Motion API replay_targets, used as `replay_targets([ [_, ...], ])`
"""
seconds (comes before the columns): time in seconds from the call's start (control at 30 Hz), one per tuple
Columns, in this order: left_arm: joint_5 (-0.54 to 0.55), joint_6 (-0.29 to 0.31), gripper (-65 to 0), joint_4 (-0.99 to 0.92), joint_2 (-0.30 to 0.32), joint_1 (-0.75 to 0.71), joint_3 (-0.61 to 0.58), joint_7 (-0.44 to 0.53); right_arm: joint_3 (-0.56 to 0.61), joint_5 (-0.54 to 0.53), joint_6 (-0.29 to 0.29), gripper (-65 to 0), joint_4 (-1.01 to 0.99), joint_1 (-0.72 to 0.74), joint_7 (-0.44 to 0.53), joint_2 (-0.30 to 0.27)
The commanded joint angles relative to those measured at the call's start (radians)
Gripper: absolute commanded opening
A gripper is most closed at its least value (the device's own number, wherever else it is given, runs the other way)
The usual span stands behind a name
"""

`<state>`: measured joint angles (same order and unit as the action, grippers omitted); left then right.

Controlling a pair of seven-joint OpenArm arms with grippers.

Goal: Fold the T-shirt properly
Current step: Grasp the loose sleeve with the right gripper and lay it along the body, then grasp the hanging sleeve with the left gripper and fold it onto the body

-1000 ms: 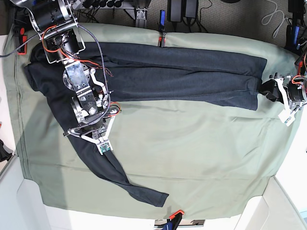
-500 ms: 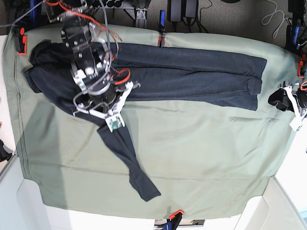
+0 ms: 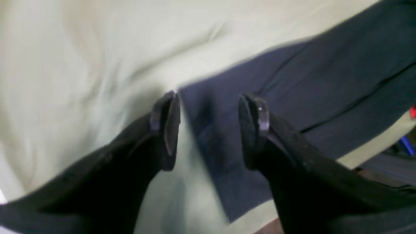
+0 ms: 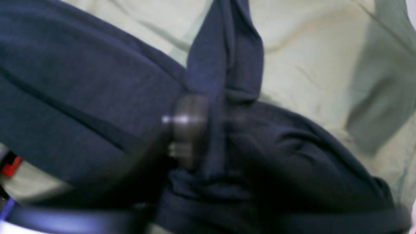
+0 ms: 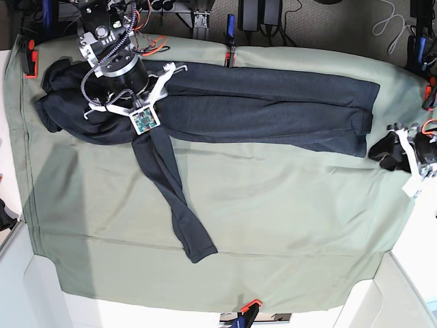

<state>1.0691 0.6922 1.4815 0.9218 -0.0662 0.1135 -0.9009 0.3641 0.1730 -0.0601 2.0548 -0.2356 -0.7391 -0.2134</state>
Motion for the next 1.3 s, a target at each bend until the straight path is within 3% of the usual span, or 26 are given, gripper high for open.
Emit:
replay_targets([
  [0.0, 0.018, 0.006, -32.8, 0.044, 0.01, 0.016, 0.012, 0.014, -0.003, 0.003, 0.012, -28.5, 0.018, 0.007, 0.023, -0.002],
  [0.03, 0.018, 0.006, -32.8, 0.072, -0.006, 0.016, 0.012, 0.014, -0.007, 0.012, 0.012, -21.6, 0.018, 0.007, 0.022, -0.002],
  [0.07, 0.013, 0.006, -32.8, 0.095, -0.025, 0.016, 0.012, 0.016, -0.014, 0.029, 0.012, -19.8, 0.018, 0.007, 0.017, -0.002],
  [0.13, -0.003, 0.006, -32.1, 0.117, -0.069, 0.017, 0.011, 0.029, -0.039, 0.057, 0.012, -20.1, 0.018, 0.007, 0.002, -0.002],
  [0.27, -0.076, 0.006, -24.3, 0.113, -0.183, 0.068, -0.028, 0.064, -0.155, 0.063, 0.044, -20.1, 0.02, 0.007, -0.007, -0.002],
  [0.5, -0.215, 0.002, -24.3, -0.001, -0.387, 0.257, -0.251, 0.113, -0.391, -0.042, 0.06, -20.1, 0.025, -0.024, -0.01, -0.002],
  [0.67, -0.29, -0.047, -24.3, -0.187, -0.544, 0.4, -0.335, 0.147, -0.48, -0.087, 0.053, -20.1, 0.024, -0.055, -0.004, -0.002],
  [0.83, -0.319, -0.065, -24.3, -0.381, -0.712, 0.496, -0.336, 0.156, -0.526, -0.087, 0.057, -20.1, 0.024, -0.091, -0.002, -0.002],
  [0.97, -0.458, -0.106, -24.3, -0.527, -0.829, 0.531, -0.336, 0.255, -0.535, -0.087, 0.057, -20.1, 0.024, -0.121, -0.004, -0.002],
  [1.27, -0.647, -0.194, -24.3, -0.6, -0.979, 0.536, -0.336, 0.299, -0.535, -0.087, 0.058, -20.1, 0.032, -0.139, -0.016, -0.002],
])
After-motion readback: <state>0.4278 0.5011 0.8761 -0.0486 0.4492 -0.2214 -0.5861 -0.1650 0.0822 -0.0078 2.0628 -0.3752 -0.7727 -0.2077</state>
